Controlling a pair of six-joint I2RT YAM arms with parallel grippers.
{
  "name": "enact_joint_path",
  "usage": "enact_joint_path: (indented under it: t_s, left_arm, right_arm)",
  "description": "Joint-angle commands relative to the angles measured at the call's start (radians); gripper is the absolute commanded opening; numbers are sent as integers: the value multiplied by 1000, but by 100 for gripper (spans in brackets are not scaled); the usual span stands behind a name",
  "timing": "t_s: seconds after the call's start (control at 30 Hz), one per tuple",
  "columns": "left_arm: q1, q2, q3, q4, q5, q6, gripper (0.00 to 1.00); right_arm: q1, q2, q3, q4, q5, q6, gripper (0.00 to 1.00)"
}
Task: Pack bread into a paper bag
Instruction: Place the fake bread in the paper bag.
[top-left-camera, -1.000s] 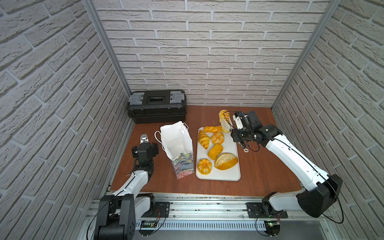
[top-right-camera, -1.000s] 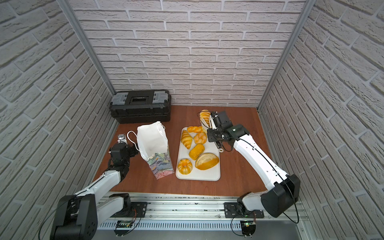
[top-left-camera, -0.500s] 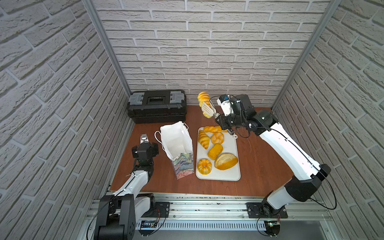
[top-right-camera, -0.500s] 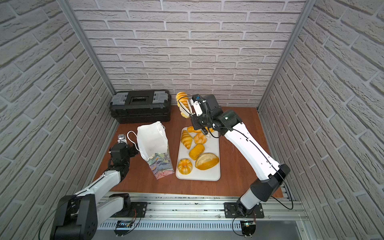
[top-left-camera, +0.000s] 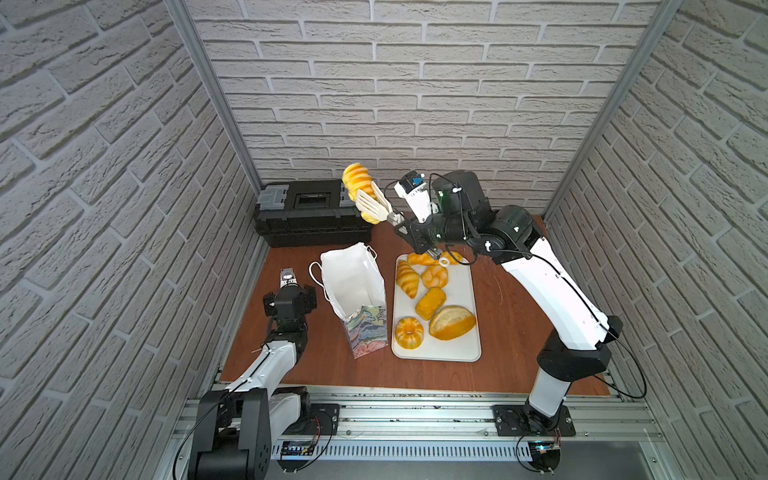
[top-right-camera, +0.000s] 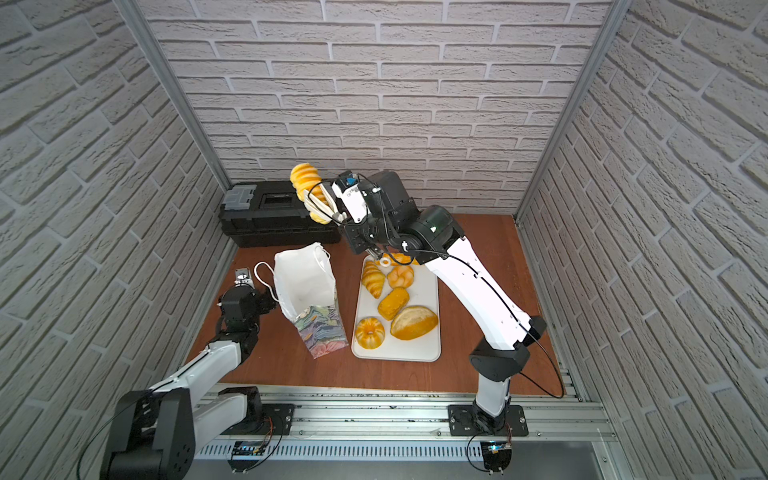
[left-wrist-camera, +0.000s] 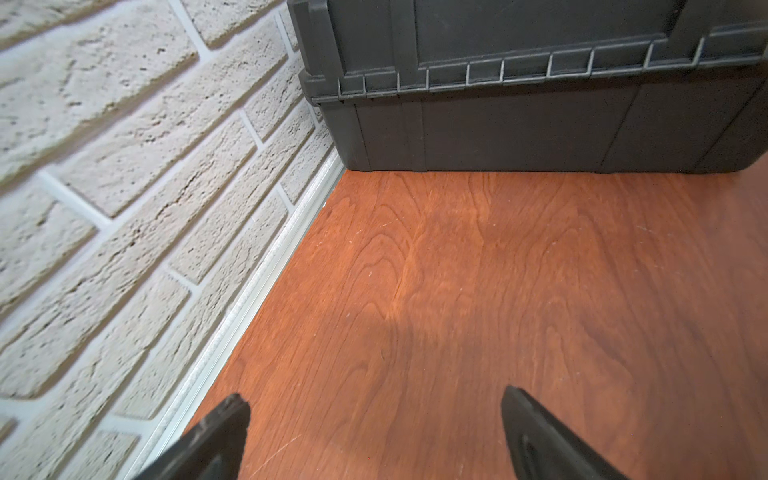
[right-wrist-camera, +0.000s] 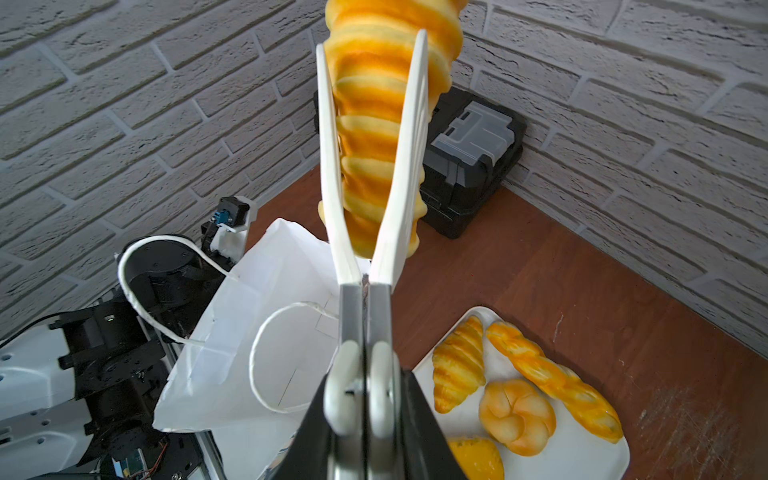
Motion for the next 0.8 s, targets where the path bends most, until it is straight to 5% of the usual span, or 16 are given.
enact_joint_path:
  t_s: [0.0,0.37,0.77]
  left_arm:
    - [1,-11,-17,51,-19,-8,98]
    - [2,-22,-20,53,-21,-13,98]
    - [2,-64,-27,31,-37,-21,98]
  right_arm:
    - [53,-4,24,17,-6,-12,2]
    - [143,-104,-246,126,56,14,2]
    - [159,-124,-271,139,61,11,2]
